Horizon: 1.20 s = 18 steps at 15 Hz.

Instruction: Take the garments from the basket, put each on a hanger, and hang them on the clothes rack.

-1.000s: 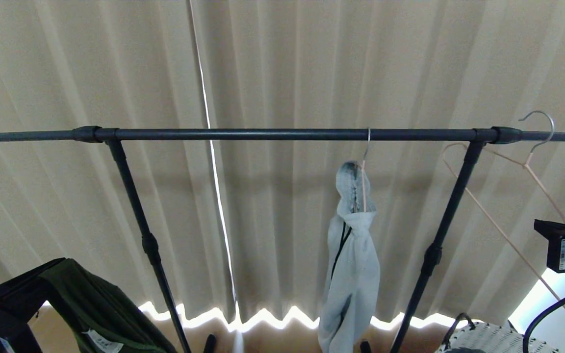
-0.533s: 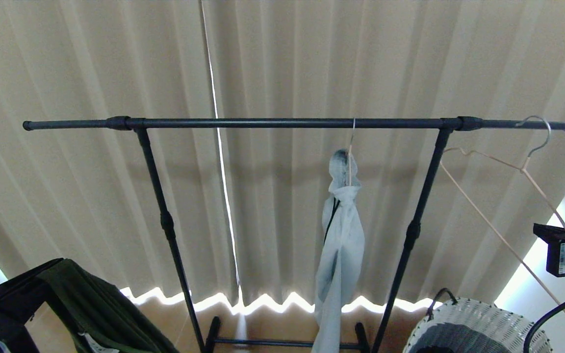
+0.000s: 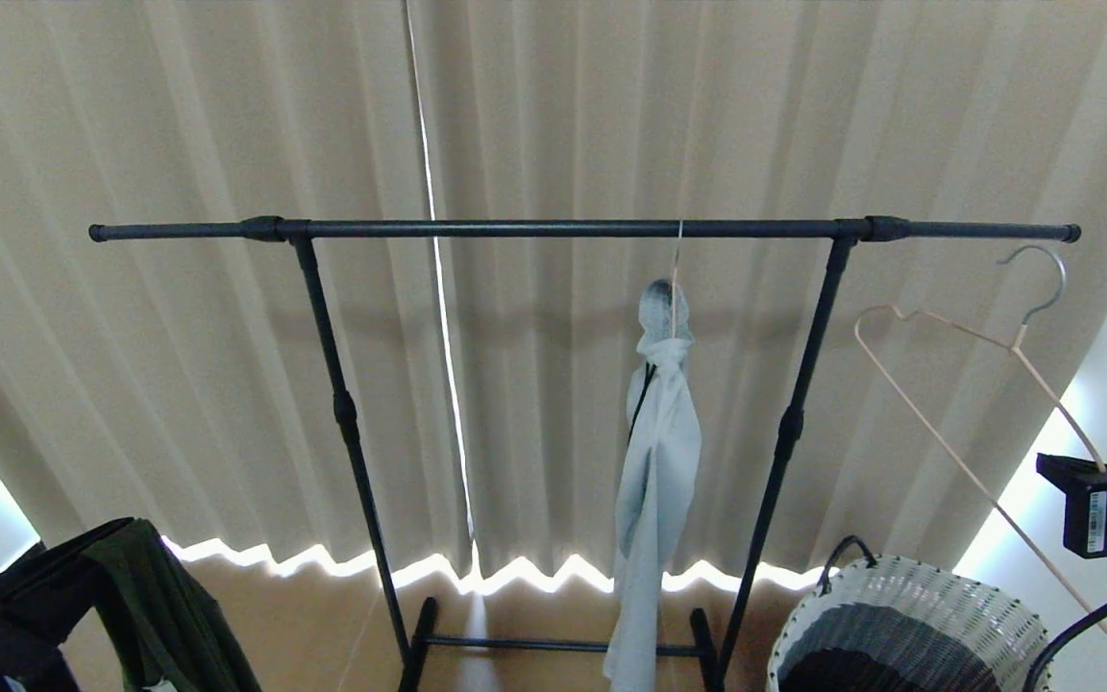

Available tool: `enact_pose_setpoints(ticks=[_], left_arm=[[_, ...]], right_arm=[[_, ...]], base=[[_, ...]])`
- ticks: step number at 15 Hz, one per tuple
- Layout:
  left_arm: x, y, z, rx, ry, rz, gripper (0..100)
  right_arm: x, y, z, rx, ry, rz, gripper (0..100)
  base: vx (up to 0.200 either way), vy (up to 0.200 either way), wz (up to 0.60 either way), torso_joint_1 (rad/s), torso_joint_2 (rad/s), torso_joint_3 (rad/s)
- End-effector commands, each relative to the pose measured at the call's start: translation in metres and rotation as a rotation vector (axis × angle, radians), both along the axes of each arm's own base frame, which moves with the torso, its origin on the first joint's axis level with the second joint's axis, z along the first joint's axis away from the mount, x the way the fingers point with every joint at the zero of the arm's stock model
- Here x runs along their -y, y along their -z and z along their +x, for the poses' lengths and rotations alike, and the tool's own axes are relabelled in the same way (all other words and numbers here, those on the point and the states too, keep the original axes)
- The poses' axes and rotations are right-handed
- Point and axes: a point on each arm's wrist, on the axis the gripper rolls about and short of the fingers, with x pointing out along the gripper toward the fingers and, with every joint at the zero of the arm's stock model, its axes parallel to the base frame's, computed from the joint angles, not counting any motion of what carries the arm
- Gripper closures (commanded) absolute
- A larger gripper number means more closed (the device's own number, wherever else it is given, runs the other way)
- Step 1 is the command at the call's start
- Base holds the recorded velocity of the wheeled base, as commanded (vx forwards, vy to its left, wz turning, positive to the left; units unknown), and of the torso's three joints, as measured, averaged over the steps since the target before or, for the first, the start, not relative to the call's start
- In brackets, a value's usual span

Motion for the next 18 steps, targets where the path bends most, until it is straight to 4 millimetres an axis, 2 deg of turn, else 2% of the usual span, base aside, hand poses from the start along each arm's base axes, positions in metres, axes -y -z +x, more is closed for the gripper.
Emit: enact_pose_setpoints(ticks=[1, 3, 7, 8, 9, 10, 15, 18], left_arm=[[0.0, 0.001, 0.0, -0.002, 0.001, 0.007, 100], [0.001, -0.001, 0.0, 0.006, 0.006, 0.013, 100], [0.015, -0.014, 0.021, -0.01, 0.08, 0.057, 100], [0.022, -0.024, 0.038, -0.011, 0.085, 0.059, 100], [0.024, -0.027, 0.044, -0.013, 0.086, 0.06, 100], [0.032, -0.034, 0.059, -0.021, 0.095, 0.06, 100], [0.052, -0.04, 0.108, -0.067, 0.061, 0.073, 100], [0.068, -0.04, 0.141, -0.092, -0.01, 0.054, 100]], right_arm=[[-0.001, 0.003, -0.001, -0.01, -0.028, 0.011, 100], [-0.004, 0.003, -0.001, -0.008, -0.081, 0.032, 100], [-0.035, 0.003, -0.005, -0.018, -0.238, 0.134, 100], [-0.046, 0.003, -0.008, -0.02, -0.289, 0.175, 100], [-0.049, 0.002, -0.009, -0.02, -0.304, 0.179, 100], [-0.056, 0.002, -0.011, -0.022, -0.34, 0.197, 100], [-0.073, -0.008, -0.026, 0.012, -0.509, 0.258, 100], [-0.094, -0.013, -0.032, 0.006, -0.657, 0.271, 100]], base=[[0.0, 0.0, 0.0, 0.0, 0.0, 0.0], [0.0, 0.0, 0.0, 0.0, 0.0, 0.0], [0.0, 0.0, 0.0, 0.0, 0.0, 0.0], [0.0, 0.0, 0.0, 0.0, 0.0, 0.0], [0.0, 0.0, 0.0, 0.0, 0.0, 0.0], [0.0, 0.0, 0.0, 0.0, 0.0, 0.0], [0.0, 0.0, 0.0, 0.0, 0.0, 0.0], [0.0, 0.0, 0.0, 0.0, 0.0, 0.0]])
